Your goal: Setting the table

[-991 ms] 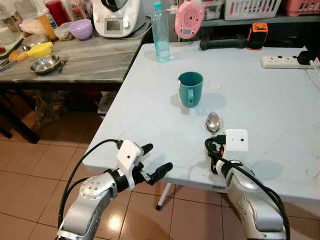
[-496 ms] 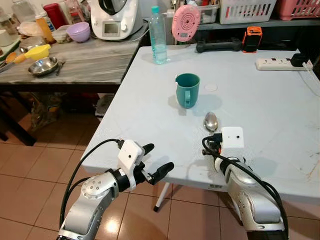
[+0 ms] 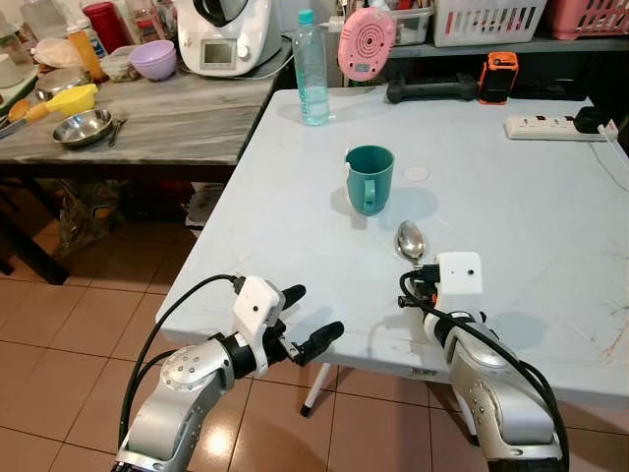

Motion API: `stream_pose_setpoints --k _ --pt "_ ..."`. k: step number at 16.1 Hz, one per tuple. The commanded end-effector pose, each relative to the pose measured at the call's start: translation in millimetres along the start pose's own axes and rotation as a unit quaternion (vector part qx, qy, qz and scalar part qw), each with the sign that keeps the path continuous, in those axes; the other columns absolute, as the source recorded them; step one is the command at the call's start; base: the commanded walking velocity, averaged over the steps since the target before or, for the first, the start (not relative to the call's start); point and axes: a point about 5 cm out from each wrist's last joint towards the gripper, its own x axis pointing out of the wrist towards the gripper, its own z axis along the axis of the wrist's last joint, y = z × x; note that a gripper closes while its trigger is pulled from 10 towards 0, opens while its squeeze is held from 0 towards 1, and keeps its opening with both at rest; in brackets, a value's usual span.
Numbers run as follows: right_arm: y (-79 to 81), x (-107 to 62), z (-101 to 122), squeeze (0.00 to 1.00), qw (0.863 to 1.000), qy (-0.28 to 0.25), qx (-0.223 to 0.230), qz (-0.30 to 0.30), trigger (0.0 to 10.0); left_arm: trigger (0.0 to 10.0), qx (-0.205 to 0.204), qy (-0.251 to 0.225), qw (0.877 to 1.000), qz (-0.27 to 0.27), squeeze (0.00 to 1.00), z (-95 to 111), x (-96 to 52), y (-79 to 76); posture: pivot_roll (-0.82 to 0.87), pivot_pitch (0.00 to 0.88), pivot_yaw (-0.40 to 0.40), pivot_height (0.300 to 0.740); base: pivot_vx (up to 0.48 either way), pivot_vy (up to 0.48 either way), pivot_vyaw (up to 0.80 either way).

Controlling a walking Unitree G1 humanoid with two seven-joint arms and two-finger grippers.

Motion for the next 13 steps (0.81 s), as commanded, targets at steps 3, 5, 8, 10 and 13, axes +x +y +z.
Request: stream_pose_setpoints --k 3,5,8,10,13 --pt "8.4 -7.0 -26 0.00 0.998 0.053 -0.017 0.033 0.0 10.0 0.026 0.017 0.999 0.042 0.00 -4 -0.7 12.1 -0.19 0.085 0.142 0.740 0.000 0.000 0.00" --pt "16.2 -15.5 -10 0.00 0.997 0.004 -0.042 0.058 0.0 10.0 0.022 0.010 0.998 0.050 0.00 -3 -0.3 14.0 -0.19 0.085 0.138 0.740 0.000 0.000 0.00" --pt "19.1 -25.8 5 0.00 0.994 -0.066 -0.034 0.076 0.0 10.0 0.021 -0.010 0.997 0.077 0.00 0 0.4 17.4 -0.19 0.083 0.132 0.740 0.000 0.000 0.00" --pt "19.8 -33.7 17 0.00 0.990 -0.116 -0.036 0.072 0.0 10.0 0.033 -0.027 0.990 0.132 0.00 5 -0.4 27.6 -0.19 0.084 0.130 0.740 0.000 0.000 0.00" --pt "18.2 -37.6 33 0.00 0.982 -0.169 -0.067 0.056 0.0 10.0 0.025 -0.036 0.971 0.233 0.00 6 -4.0 45.5 -0.20 0.082 0.134 0.740 0.000 0.000 0.00"
